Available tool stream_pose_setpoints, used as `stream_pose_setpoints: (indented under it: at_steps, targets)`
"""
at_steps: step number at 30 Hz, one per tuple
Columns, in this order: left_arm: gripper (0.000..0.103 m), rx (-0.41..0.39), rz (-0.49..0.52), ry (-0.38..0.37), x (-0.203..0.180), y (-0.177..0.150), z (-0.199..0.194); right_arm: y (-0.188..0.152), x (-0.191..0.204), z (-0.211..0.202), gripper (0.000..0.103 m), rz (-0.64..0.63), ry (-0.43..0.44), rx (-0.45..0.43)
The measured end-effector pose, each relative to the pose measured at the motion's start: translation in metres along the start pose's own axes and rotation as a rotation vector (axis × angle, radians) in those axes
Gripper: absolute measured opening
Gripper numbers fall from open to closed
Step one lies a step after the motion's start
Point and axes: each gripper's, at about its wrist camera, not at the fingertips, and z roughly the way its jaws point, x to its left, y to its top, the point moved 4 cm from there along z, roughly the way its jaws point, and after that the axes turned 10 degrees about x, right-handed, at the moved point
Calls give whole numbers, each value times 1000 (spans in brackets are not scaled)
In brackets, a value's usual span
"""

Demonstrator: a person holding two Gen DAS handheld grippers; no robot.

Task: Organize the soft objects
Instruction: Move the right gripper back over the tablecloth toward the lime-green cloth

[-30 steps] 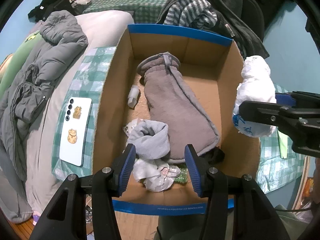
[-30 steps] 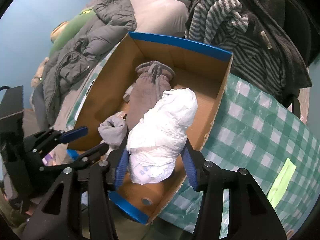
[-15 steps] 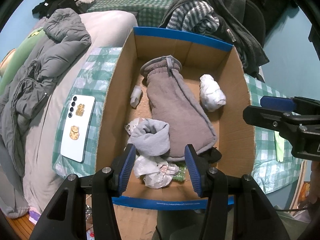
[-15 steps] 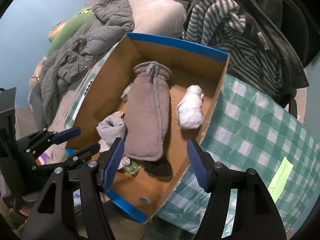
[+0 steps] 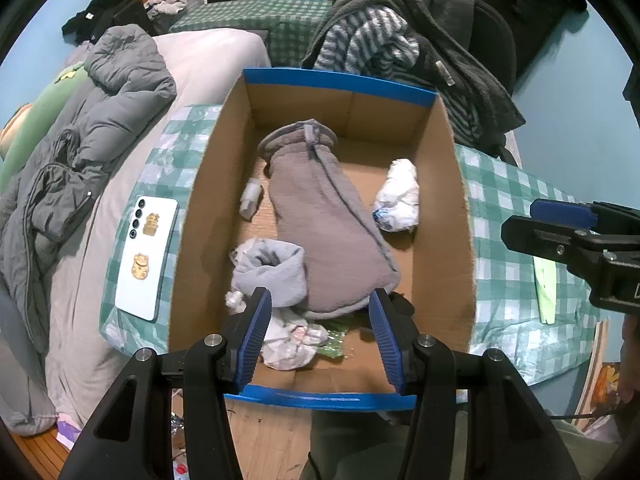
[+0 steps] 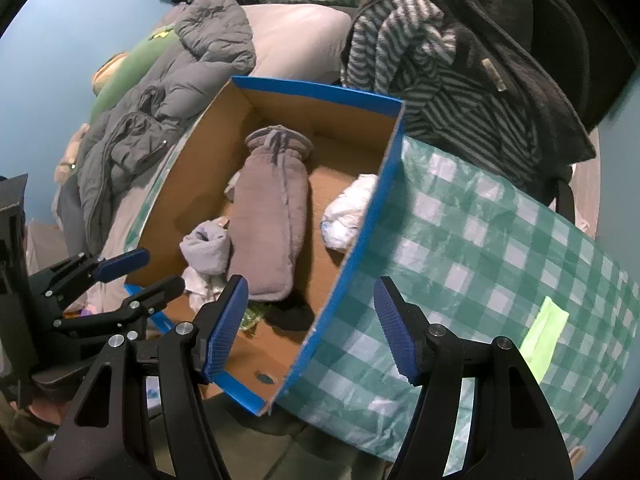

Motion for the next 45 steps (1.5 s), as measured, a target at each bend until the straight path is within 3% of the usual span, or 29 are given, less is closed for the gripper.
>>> stream_pose_setpoints:
  at_steps: [20,32,45]
  targets:
    - [52,0,109,-9,-81,3,-2,-37,-64,-27,67,107,-13,-22]
    - [52,2,214,-7,-138,9,5,-72,-133,-36,67,231,-56,-17]
    - [52,25,317,-1,-193,18,25,-110,-209,-16,67,360,-129,37]
